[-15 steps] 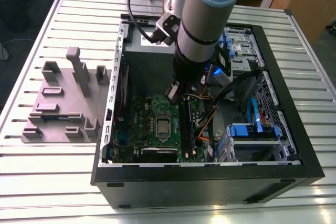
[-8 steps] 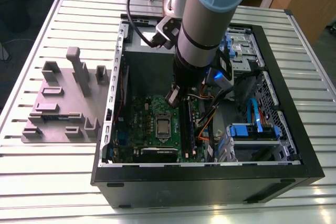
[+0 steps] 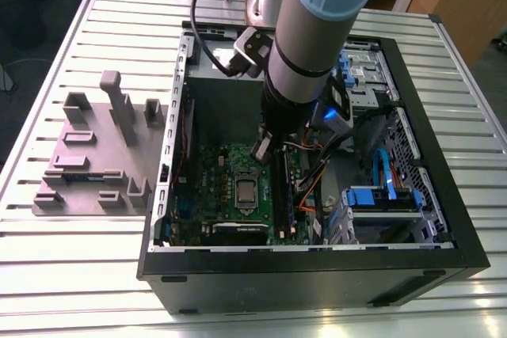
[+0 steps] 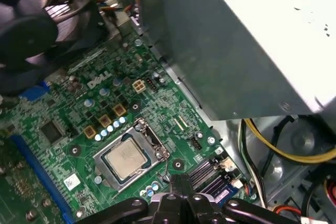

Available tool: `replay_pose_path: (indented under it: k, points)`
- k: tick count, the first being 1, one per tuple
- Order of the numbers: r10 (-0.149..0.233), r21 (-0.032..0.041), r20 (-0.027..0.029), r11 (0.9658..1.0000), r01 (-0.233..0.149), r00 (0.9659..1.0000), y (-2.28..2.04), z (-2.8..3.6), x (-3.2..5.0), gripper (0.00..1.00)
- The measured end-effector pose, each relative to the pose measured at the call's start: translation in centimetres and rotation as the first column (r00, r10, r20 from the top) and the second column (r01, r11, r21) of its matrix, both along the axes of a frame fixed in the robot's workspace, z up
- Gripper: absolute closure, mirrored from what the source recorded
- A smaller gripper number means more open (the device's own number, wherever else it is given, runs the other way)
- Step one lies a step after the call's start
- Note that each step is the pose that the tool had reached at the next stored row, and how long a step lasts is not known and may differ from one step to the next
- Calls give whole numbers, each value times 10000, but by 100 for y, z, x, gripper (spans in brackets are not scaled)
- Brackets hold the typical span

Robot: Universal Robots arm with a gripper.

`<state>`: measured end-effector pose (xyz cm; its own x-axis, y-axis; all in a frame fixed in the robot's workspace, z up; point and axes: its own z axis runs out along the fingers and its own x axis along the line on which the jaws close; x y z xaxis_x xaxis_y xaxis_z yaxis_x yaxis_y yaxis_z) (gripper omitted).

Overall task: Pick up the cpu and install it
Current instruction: 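Install the first cpu locking lever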

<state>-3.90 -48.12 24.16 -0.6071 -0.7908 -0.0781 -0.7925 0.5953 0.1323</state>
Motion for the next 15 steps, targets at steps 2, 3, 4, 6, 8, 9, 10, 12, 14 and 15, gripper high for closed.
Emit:
replay_pose_path:
  k: [2,3,4,6,8,9,10,12,14,15]
  points:
    - [332,-1,30,9994,-332,9994,0,-4,0,90]
    - [480,-4,56,9988,-480,9988,-1,-5,0,90]
    - [569,-5,93,9984,-569,9983,-3,-6,0,90]
    - [673,-8,172,9977,-673,9976,-14,-9,0,90]
    - [756,-14,249,9971,-756,9968,-29,-10,0,90]
    - [796,-14,283,9968,-796,9964,-35,-12,-2,90]
    - [835,-4,299,9965,-836,9961,-37,-14,-4,90]
    - [894,56,313,9960,-896,9955,-40,-16,-14,90]
    - [905,94,316,9958,-909,9954,-40,-15,-18,90]
    - [906,105,317,9958,-910,9954,-39,-16,-21,90]
